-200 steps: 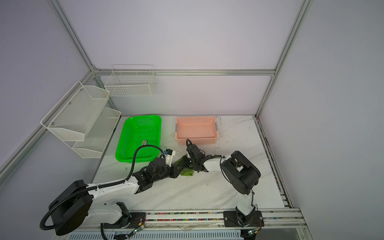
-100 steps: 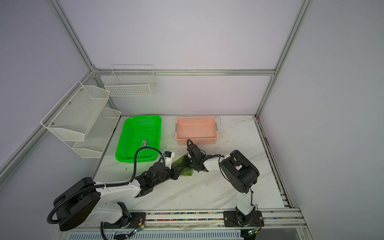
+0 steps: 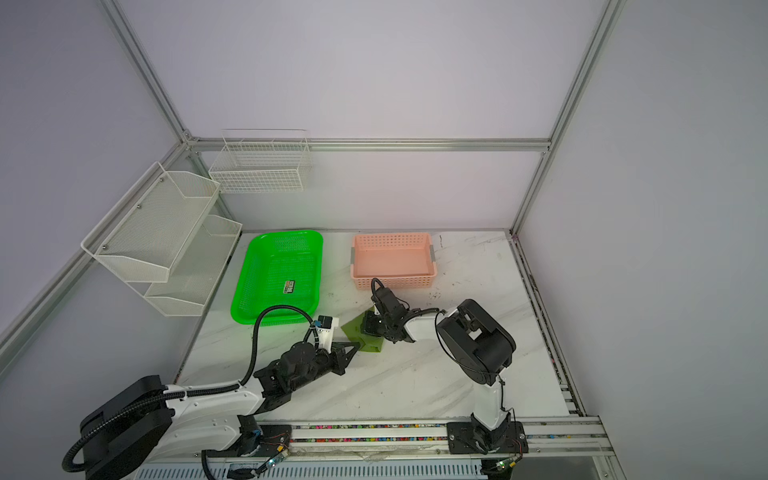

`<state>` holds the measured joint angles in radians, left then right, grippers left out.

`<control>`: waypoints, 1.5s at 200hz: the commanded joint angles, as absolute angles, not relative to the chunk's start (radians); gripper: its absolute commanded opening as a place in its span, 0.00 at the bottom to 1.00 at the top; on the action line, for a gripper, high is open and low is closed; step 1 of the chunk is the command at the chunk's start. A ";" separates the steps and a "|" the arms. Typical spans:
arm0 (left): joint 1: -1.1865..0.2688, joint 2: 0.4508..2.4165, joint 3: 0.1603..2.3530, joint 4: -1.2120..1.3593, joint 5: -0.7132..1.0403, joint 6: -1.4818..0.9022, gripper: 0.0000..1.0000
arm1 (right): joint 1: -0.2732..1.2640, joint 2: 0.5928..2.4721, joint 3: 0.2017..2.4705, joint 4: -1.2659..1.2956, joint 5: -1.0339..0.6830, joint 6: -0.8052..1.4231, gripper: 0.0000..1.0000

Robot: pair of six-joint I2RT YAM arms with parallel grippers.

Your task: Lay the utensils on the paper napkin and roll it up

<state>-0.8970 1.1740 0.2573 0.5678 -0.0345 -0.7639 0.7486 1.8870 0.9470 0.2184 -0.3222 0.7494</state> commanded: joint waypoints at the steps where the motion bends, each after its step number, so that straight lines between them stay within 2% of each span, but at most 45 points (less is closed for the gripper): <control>1: -0.896 1.221 0.292 0.639 -0.043 -0.727 0.00 | 0.758 1.913 0.963 0.150 -0.319 0.747 0.02; 51: -0.896 1.337 0.325 0.750 -0.039 -0.715 0.00 | 0.758 1.898 0.957 0.144 -0.318 0.750 0.02; 211: -0.896 1.535 0.406 0.891 -0.056 -0.684 0.00 | 0.758 1.902 0.954 0.170 -0.350 0.768 0.02; 300: -0.888 1.605 0.431 0.893 -0.079 -0.684 0.00 | 0.758 1.893 0.955 0.164 -0.359 0.767 0.01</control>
<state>-0.8967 1.5833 0.3706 0.8413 -0.0574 -0.7113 0.7490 1.8904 0.9535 0.2081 -0.3470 0.7551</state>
